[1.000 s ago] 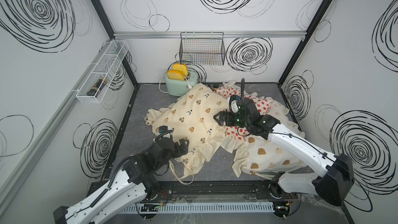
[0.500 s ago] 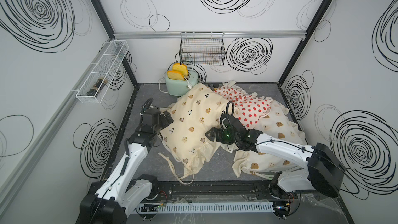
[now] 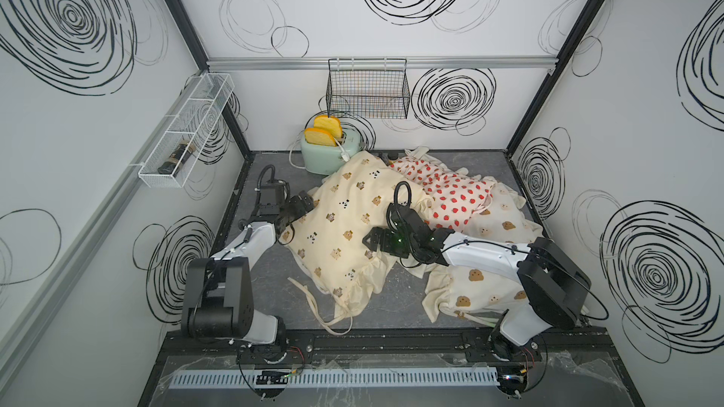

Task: Zip up pillowcases
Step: Adjust the pillowcase at the center of the board.

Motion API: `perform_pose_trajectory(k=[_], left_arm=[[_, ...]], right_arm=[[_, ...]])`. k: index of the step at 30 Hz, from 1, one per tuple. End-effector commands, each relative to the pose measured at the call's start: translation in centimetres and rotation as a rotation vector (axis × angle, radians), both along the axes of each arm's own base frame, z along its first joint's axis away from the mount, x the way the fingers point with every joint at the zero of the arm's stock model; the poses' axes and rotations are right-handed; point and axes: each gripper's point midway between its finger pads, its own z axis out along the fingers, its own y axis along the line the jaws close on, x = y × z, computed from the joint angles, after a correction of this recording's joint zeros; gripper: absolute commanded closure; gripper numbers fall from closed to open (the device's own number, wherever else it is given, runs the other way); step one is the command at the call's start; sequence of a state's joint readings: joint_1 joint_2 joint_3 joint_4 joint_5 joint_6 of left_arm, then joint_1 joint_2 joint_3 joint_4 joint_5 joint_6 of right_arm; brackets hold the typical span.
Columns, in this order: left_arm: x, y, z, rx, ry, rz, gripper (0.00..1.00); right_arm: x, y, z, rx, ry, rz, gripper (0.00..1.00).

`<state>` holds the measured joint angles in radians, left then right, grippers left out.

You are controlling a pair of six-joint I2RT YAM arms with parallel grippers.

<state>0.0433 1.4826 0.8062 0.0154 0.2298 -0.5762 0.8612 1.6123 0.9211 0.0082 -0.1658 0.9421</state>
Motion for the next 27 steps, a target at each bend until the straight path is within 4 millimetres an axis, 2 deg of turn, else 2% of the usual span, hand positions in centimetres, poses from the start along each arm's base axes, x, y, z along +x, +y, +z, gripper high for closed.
perform_pose_trajectory(k=[1, 5, 9, 12, 13, 16, 21, 23, 27], left_arm=[[-0.6, -3.1, 0.0, -0.08, -0.023, -0.091, 0.04], [-3.3, -3.9, -0.9, -0.121, -0.005, -0.088, 0.04], [-5.8, -2.3, -1.1, -0.067, 0.006, -0.019, 0.04], [-7.5, -1.8, -1.6, -0.068, 0.018, 0.011, 0.04], [-7.9, -1.8, -1.6, -0.074, 0.02, 0.01, 0.04], [-9.6, -1.3, -1.3, -0.048, 0.03, 0.037, 0.04], [-12.5, -0.3, -1.1, -0.044, 0.012, 0.107, 0.04], [-13.3, -0.4, -1.5, -0.058, 0.022, 0.117, 0.04], [-14.1, -1.2, -1.2, -0.085, 0.013, 0.095, 0.04]], right_arm=[[1.1, 1.5, 1.8, 0.039, -0.041, 0.013, 0.0], [1.7, 2.4, 3.6, 0.047, -0.125, 0.026, 0.12], [2.4, 3.5, 5.4, 0.052, -0.184, 0.054, 0.32], [2.9, 4.1, 6.6, 0.053, -0.222, 0.068, 0.51], [3.1, 4.3, 7.1, 0.056, -0.237, 0.077, 0.55], [3.6, 5.5, 8.6, 0.065, -0.285, 0.117, 0.61], [4.2, 8.3, 9.7, 0.089, -0.339, 0.207, 0.68], [4.4, 9.6, 9.9, 0.086, -0.348, 0.239, 0.69], [4.1, 11.9, 10.2, 0.07, -0.388, 0.317, 0.81]])
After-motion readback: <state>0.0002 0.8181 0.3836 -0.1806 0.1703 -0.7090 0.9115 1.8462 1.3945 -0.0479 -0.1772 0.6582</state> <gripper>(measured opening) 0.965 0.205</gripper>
